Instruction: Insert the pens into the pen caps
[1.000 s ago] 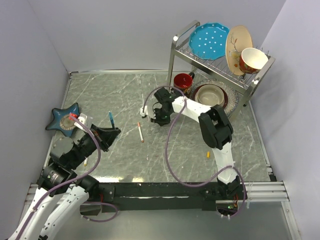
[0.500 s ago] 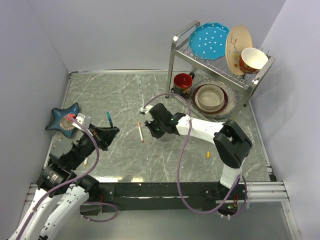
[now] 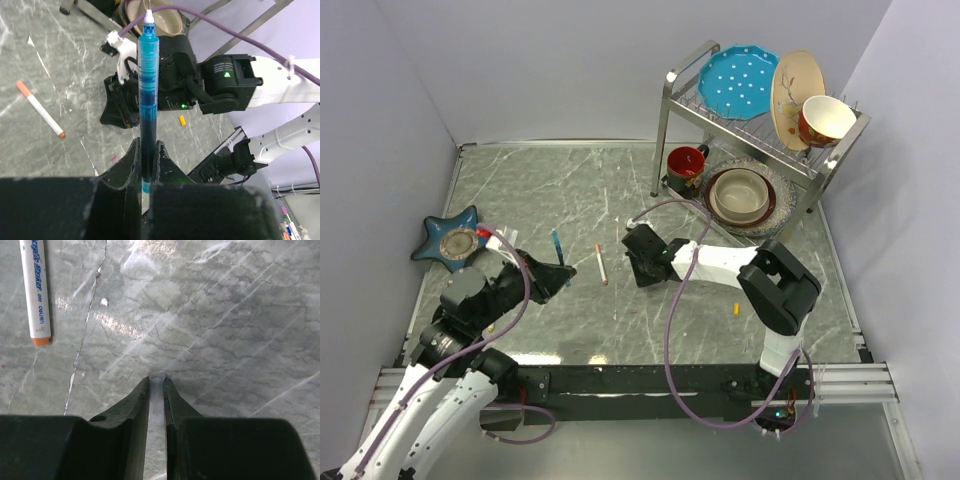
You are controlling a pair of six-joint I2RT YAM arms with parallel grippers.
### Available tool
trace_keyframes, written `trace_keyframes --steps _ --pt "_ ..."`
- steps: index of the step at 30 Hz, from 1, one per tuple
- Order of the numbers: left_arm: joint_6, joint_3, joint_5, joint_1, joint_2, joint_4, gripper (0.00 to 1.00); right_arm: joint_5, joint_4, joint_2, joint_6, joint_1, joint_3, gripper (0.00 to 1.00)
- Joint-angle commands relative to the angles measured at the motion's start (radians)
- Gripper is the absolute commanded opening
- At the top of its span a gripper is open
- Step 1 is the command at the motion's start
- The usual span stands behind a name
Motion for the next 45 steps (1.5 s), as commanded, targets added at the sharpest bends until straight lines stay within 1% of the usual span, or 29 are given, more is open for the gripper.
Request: trace_keyframes --steps 1,5,7,10,11,14,15,16,17,18,20,21,24,28,30,32,34,36,45 --pt "-0.044 -0.005 0.015 0.002 0.013 0.056 0.01 0.092 -0.040 0.029 0.036 0.018 0.008 0.00" --pt "-0.068 -0.077 0.036 0.002 0.042 0.101 0.01 0.069 -0.046 0.005 0.021 0.019 0.022 0.00" --pt "-0.088 -0.135 0.099 0.002 0.074 0.137 0.01 0.074 -0.052 -0.025 0.024 0.018 0.034 0.00" --pt "-0.143 -0.206 0.180 -0.006 0.110 0.236 0.01 0.069 -0.063 -0.124 0.032 0.020 0.060 0.00" --pt "-0.152 -0.220 0.191 -0.010 0.116 0.287 0.01 0.074 -0.069 -0.147 0.036 0.019 0.069 0.00" --pt "-0.176 -0.256 0.219 -0.043 0.131 0.340 0.01 0.077 -0.073 -0.236 0.055 0.018 0.106 0.00" --pt "-0.179 -0.261 0.226 -0.061 0.138 0.398 0.01 0.074 -0.072 -0.258 0.059 0.018 0.112 0.00" --pt "-0.183 -0.269 0.237 -0.069 0.151 0.420 0.01 0.078 -0.063 -0.303 0.071 0.018 0.126 0.00" --pt "-0.188 -0.276 0.269 -0.079 0.161 0.446 0.01 0.080 -0.055 -0.327 0.078 0.018 0.134 0.00" --pt "-0.197 -0.284 0.281 -0.096 0.177 0.507 0.01 0.078 -0.031 -0.350 0.082 0.018 0.137 0.00" --pt "-0.221 -0.305 0.300 -0.112 0.193 0.561 0.01 0.039 0.023 -0.423 0.091 0.018 0.131 0.00" --pt "-0.229 -0.312 0.308 -0.124 0.202 0.606 0.01 0.028 0.090 -0.448 0.101 0.022 0.120 0.00" --pt "-0.231 -0.322 0.320 -0.142 0.216 0.657 0.01 -0.006 0.208 -0.546 0.151 0.020 0.059 0.00" --pt "-0.203 -0.304 0.332 -0.153 0.224 0.659 0.01 -0.040 0.272 -0.583 0.196 0.022 0.051 0.00" --pt "-0.180 -0.286 0.337 -0.156 0.216 0.647 0.01 -0.084 0.287 -0.585 0.223 0.022 0.057 0.00" --pt "-0.156 -0.267 0.329 -0.158 0.205 0.595 0.01 -0.110 0.292 -0.586 0.240 0.022 0.056 0.00" --pt "-0.110 -0.235 0.314 -0.158 0.188 0.532 0.01 -0.147 0.339 -0.605 0.274 0.022 0.031 0.00" --pt "-0.096 -0.220 0.303 -0.158 0.179 0.513 0.01 -0.173 0.393 -0.626 0.306 0.025 -0.001 0.00" --pt "-0.102 -0.226 0.312 -0.158 0.159 0.541 0.01 -0.199 0.469 -0.635 0.352 0.048 -0.035 0.00"
